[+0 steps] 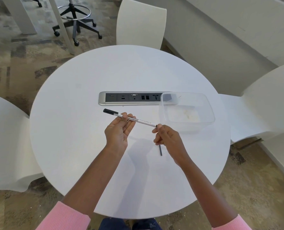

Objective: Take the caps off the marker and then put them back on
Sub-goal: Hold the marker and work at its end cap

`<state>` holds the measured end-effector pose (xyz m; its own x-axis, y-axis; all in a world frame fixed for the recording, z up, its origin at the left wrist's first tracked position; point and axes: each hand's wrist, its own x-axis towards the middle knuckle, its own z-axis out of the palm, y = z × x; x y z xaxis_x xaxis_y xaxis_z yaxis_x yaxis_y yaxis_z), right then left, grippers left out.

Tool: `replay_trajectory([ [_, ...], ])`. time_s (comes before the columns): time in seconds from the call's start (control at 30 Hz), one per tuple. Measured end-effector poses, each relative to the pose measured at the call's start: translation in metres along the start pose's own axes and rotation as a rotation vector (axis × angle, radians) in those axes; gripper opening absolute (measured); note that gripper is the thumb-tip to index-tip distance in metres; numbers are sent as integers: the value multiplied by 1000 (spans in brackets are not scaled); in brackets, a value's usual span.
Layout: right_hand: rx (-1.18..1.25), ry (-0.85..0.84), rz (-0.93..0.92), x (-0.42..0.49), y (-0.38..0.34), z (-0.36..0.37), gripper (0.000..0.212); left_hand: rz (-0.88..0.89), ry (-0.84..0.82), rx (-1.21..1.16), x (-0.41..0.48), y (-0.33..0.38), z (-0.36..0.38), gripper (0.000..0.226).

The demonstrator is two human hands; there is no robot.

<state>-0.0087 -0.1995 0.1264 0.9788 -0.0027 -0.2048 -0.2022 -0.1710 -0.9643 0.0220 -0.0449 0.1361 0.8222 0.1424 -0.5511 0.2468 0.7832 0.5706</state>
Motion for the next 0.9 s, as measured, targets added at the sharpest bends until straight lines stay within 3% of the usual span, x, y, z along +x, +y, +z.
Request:
replay_trajectory([
  [0.07, 162, -14, 91, -1, -4, 2, 44, 2, -3, 6, 0, -1, 0, 12],
  [0.17, 288, -33, 145, 0, -6, 3, 40, 4, -7, 9, 0, 0, 0, 12],
  [0.47, 39, -47, 40, -3, -5, -4, 19, 10, -1, 29, 0, 0, -4, 10],
  [0.7, 166, 4, 137, -1, -7, -2, 29, 8, -9, 40, 1, 0, -5, 11],
  [0.9, 129, -3, 72, -2, -7, -6, 15, 20, -6, 57, 0, 1, -7, 12],
])
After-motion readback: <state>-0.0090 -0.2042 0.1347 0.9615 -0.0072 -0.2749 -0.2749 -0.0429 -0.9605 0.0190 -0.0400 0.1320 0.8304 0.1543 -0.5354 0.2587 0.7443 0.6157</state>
